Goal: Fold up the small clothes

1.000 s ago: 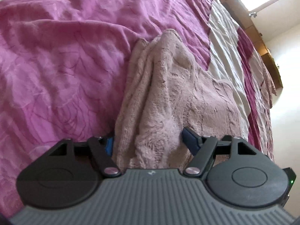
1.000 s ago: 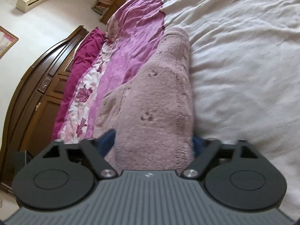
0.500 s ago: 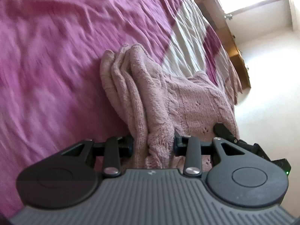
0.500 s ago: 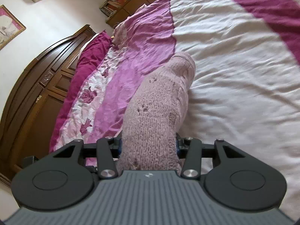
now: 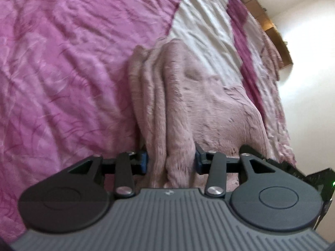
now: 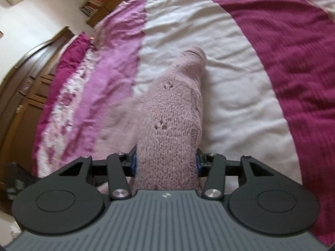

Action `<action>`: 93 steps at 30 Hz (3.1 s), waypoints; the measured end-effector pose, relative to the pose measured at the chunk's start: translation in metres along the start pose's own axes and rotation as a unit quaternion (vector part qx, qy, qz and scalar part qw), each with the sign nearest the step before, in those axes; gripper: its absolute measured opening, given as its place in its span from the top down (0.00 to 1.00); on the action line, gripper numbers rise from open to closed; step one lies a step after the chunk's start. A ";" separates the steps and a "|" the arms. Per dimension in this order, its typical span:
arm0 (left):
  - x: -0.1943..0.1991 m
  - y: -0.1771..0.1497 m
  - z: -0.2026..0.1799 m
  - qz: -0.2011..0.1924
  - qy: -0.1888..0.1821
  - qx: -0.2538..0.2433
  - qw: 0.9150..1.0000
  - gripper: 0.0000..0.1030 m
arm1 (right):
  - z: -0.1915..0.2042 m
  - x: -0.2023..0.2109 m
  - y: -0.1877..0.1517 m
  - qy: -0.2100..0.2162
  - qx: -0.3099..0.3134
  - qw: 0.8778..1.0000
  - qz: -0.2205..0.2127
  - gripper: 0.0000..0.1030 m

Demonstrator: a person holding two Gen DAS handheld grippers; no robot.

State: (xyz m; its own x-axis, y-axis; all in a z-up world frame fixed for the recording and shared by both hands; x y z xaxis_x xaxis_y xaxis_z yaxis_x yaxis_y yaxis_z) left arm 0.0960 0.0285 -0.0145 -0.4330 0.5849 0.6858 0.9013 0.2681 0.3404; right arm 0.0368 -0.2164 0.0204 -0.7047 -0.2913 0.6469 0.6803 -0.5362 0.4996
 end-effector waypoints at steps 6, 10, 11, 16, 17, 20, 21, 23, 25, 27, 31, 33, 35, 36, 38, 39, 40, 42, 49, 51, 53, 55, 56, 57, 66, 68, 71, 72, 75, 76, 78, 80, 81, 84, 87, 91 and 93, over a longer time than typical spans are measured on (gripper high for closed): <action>0.005 0.001 -0.001 -0.018 0.033 -0.022 0.999 0.47 | -0.013 -0.004 -0.018 -0.007 0.017 1.000 -0.006 0.36; 0.022 -0.005 -0.002 -0.029 0.053 -0.036 0.998 0.46 | -0.005 0.005 -0.022 -0.012 0.042 0.999 -0.012 0.33; 0.023 -0.005 -0.004 -0.033 0.058 -0.039 0.997 0.46 | -0.004 0.006 -0.023 -0.013 0.047 0.999 -0.013 0.33; 0.031 0.004 -0.022 -0.072 0.081 -0.085 0.990 0.49 | 0.000 0.015 -0.026 -0.018 0.049 0.998 -0.027 0.32; 0.031 0.006 -0.025 -0.082 0.083 -0.093 0.989 0.49 | -0.001 0.018 -0.026 -0.019 0.046 0.998 -0.032 0.32; 0.018 0.017 -0.033 -0.106 0.087 -0.113 0.984 0.49 | 0.000 0.027 -0.025 -0.021 0.040 0.998 -0.049 0.32; 0.014 0.020 -0.034 -0.112 0.088 -0.115 0.983 0.49 | -0.001 0.029 -0.023 -0.022 0.040 0.997 -0.056 0.32; 0.002 0.027 -0.036 -0.119 0.090 -0.113 0.982 0.49 | -0.001 0.036 -0.021 -0.027 0.045 0.996 -0.074 0.32; -0.011 0.033 -0.039 -0.125 0.085 -0.110 0.982 0.49 | -0.002 0.041 -0.019 -0.033 0.049 0.994 -0.089 0.32; -0.022 0.038 -0.042 -0.135 0.086 -0.114 0.981 0.50 | -0.006 0.042 -0.018 -0.038 0.050 0.993 -0.095 0.32; -0.037 0.040 -0.040 -0.145 0.090 -0.126 0.977 0.76 | -0.012 0.035 -0.024 -0.026 0.037 0.996 -0.081 0.32; -0.032 0.040 -0.039 -0.162 0.086 -0.127 0.975 0.77 | -0.010 0.029 -0.029 -0.017 0.036 0.997 -0.070 0.33; -0.018 0.041 -0.037 -0.185 0.089 -0.118 0.972 0.78 | -0.004 0.025 -0.033 -0.010 0.037 0.998 -0.058 0.33; -0.011 0.042 -0.034 -0.197 0.092 -0.110 0.970 0.78 | 0.001 0.025 -0.035 -0.012 0.045 0.997 -0.060 0.33; -0.006 0.048 -0.025 -0.204 0.107 -0.095 0.969 0.78 | 0.013 0.025 -0.037 -0.006 0.066 0.996 -0.061 0.33; -0.008 0.051 -0.017 -0.200 0.117 -0.089 0.969 0.79 | 0.017 0.025 -0.038 -0.001 0.073 0.996 -0.060 0.33; -0.012 0.054 -0.011 -0.192 0.123 -0.083 0.970 0.79 | 0.022 0.024 -0.038 0.000 0.080 0.995 -0.059 0.33; -0.022 0.057 -0.004 -0.175 0.124 -0.083 0.973 0.79 | 0.025 0.021 -0.040 -0.008 0.094 0.994 -0.057 0.32; -0.014 0.051 -0.020 -0.152 0.142 -0.122 0.970 0.75 | 0.012 0.020 -0.040 -0.006 0.060 0.997 -0.046 0.32; -0.004 0.045 -0.023 -0.144 0.135 -0.120 0.973 0.75 | 0.010 0.022 -0.039 -0.002 0.054 0.998 -0.045 0.32; 0.008 0.037 -0.026 -0.132 0.128 -0.123 0.975 0.71 | 0.008 0.023 -0.040 0.001 0.051 0.998 -0.045 0.32; 0.020 0.027 -0.028 -0.120 0.114 -0.124 0.978 0.59 | 0.007 0.024 -0.041 0.003 0.048 0.998 -0.045 0.32; 0.025 0.022 -0.028 -0.114 0.110 -0.124 0.980 0.56 | 0.007 0.025 -0.041 0.004 0.047 0.998 -0.045 0.32; 0.030 0.015 -0.028 -0.107 0.105 -0.124 0.981 0.51 | 0.006 0.027 -0.042 0.006 0.045 0.998 -0.045 0.32; 0.034 -0.032 -0.022 -0.045 0.086 -0.139 0.985 0.51 | 0.003 0.033 -0.049 0.011 0.035 0.999 -0.040 0.32; 0.033 -0.034 -0.024 -0.059 0.119 -0.171 0.976 0.75 | 0.004 0.035 -0.050 0.012 0.033 0.999 -0.040 0.32; 0.034 -0.034 -0.024 -0.070 0.149 -0.197 0.967 0.76 | 0.009 0.041 -0.051 0.017 0.043 0.998 -0.044 0.32; 0.033 -0.034 -0.022 -0.069 0.154 -0.202 0.965 0.76 | 0.009 0.042 -0.052 0.015 0.050 0.998 -0.044 0.32; 0.029 -0.036 -0.022 -0.069 0.163 -0.213 0.961 0.73 | 0.003 0.033 -0.057 -0.023 0.068 0.997 -0.026 0.33; 0.029 -0.037 -0.023 -0.071 0.165 -0.215 0.960 0.73 | -0.002 0.027 -0.060 -0.035 0.063 0.997 -0.014 0.33; 0.030 -0.037 -0.024 -0.073 0.169 -0.220 0.958 0.69 | -0.013 0.022 -0.064 -0.032 0.046 0.998 -0.001 0.34; 0.034 -0.037 -0.023 -0.077 0.178 -0.219 0.956 0.59 | -0.012 0.025 -0.063 -0.028 0.048 0.998 -0.004 0.34; 0.036 -0.037 -0.024 -0.079 0.182 -0.216 0.956 0.55 | -0.010 0.028 -0.063 -0.027 0.053 0.998 -0.005 0.33; 0.048 -0.037 -0.025 -0.083 0.188 -0.206 0.957 0.53 | -0.005 0.037 -0.062 -0.019 0.062 0.998 -0.009 0.33; 0.063 -0.040 -0.026 -0.090 0.205 -0.211 0.951 0.43 | 0.002 0.046 -0.065 -0.018 0.077 0.997 -0.009 0.32; 0.077 -0.049 -0.025 -0.098 0.244 -0.228 0.937 0.29 | 0.009 0.059 -0.071 -0.032 0.099 0.995 -0.005 0.26; 0.079 -0.055 -0.024 -0.094 0.251 -0.229 0.936 0.29 | 0.010 0.064 -0.076 -0.043 0.108 0.993 -0.003 0.22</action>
State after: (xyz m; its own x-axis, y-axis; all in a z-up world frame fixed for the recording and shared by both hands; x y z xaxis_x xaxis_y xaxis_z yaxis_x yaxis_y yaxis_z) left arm 0.0116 0.0419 0.0362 -0.6391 0.0964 0.7630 0.7573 -0.0941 0.6462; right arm -0.0583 -0.1865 0.0299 -0.6958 -0.2153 0.6852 0.7097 -0.3527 0.6098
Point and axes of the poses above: each gripper's, at about its wrist camera, not at the fingertips, and x roughly against the way its jaws point, z to its left, y to its top, the point moved 5 cm from there along -x, roughly the way its jaws point, and after that the axes turned 4 degrees about -z, right-handed, at the moved point
